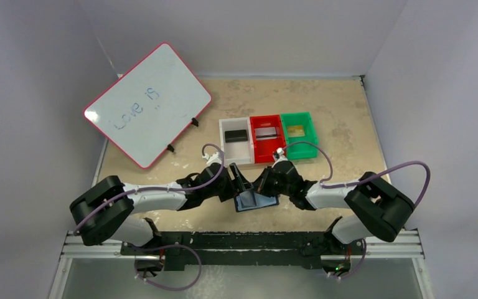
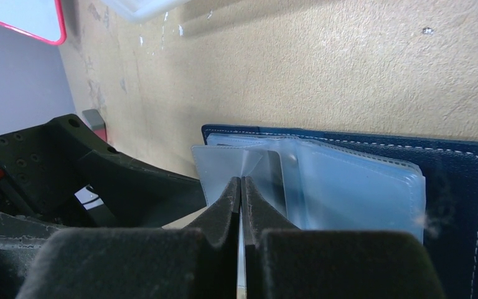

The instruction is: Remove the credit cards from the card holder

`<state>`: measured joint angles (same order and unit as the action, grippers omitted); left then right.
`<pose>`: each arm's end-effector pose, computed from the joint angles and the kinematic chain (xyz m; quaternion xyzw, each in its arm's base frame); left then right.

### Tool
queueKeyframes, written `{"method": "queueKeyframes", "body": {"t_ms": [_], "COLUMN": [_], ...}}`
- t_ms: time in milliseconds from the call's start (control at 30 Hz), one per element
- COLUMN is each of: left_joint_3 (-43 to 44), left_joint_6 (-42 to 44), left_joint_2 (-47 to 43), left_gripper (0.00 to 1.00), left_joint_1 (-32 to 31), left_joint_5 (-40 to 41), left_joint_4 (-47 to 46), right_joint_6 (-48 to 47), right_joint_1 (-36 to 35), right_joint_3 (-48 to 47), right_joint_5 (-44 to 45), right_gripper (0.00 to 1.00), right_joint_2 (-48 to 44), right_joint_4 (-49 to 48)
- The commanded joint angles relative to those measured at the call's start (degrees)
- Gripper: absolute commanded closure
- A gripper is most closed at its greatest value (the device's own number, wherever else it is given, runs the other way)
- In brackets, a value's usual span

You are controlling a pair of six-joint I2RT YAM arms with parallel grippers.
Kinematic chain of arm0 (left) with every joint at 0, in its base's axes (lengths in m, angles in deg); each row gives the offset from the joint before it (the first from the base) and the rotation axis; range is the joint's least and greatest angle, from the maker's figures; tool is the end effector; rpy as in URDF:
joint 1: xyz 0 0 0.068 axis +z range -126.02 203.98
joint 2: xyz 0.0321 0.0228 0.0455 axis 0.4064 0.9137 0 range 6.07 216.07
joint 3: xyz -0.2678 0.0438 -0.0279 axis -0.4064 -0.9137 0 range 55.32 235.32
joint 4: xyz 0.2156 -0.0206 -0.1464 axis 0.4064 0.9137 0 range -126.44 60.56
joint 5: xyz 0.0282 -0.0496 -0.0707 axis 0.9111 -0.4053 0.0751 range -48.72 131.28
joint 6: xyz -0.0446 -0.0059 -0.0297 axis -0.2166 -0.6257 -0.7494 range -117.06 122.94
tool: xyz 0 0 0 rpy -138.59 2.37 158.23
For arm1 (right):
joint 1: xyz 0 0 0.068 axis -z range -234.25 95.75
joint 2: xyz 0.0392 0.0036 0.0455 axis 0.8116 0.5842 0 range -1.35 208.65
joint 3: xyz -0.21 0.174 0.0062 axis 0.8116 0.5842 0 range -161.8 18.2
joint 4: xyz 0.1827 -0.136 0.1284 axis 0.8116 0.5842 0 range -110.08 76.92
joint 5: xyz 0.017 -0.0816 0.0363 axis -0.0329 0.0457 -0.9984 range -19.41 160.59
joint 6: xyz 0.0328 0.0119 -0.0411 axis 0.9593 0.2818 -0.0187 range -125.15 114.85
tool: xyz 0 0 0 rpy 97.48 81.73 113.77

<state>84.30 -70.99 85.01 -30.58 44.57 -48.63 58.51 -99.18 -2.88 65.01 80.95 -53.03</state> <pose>0.1521 -0.2103 0.1566 -0.1634 0.8826 -0.3850 0.2145 0.1755 0.1801 0.1374 0.1149 0.8500 0.4405 0.2651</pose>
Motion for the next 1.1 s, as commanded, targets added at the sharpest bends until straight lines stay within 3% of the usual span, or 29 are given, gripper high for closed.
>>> {"method": "queueKeyframes", "body": {"t_ms": [0,367,567,800,1067], "left_joint_3": [2.98,4.28,5.74,6.45,10.30], "left_joint_6": [0.00,0.45,1.23,2.00,4.80], "left_joint_2": [1.98,3.81,5.07,5.09,6.50], "left_gripper": [0.31,0.34,0.43,0.45,0.49], "left_joint_1": [-0.62,-0.94,-1.07,-1.06,-1.41], "left_joint_5": [-1.10,-1.94,-2.32,-1.99,-3.16], "left_joint_4": [-4.19,-5.77,-5.38,-4.34,-4.17], "right_joint_6": [0.58,0.94,0.98,0.88,5.01], "right_joint_1": [0.37,0.54,0.63,0.64,0.64], "right_joint_3": [0.42,1.55,1.74,-0.41,-2.23], "right_joint_5": [0.14,-0.41,0.21,6.51,19.15], "right_gripper": [1.00,1.00,0.80,0.67,0.69], "right_joint_2": [-1.69,-2.61,-4.49,-10.86,-23.20], "right_joint_4": [-1.98,-3.23,-2.25,11.61,31.46]}}
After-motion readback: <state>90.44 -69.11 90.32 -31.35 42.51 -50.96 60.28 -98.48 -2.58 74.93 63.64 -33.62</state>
